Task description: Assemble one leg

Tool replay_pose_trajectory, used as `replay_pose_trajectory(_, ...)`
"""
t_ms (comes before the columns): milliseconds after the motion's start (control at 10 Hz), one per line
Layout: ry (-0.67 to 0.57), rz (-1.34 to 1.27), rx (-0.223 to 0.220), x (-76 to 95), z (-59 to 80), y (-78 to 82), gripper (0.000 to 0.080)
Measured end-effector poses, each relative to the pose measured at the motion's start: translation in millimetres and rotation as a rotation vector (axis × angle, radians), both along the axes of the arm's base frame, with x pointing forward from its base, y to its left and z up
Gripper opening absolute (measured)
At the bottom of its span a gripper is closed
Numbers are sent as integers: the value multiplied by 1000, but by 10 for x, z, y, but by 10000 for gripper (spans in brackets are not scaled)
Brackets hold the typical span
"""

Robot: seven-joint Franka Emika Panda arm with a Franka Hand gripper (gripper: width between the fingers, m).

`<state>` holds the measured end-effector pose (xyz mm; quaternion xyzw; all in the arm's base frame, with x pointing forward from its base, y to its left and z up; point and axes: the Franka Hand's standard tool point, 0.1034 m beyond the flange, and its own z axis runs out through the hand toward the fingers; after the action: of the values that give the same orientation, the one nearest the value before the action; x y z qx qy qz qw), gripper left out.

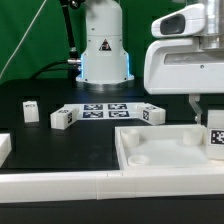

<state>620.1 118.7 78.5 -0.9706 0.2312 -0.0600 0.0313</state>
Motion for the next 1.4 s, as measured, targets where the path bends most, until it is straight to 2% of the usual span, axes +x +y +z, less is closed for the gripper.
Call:
replay_pose_trajectory(500, 11, -631, 74, -7, -7, -4, 291)
replay_pose_trajectory(1000, 36, -1041, 154, -19, -12, 18, 291)
replay_pose_trajectory(1400, 59, -1259, 205, -19, -15, 29, 291)
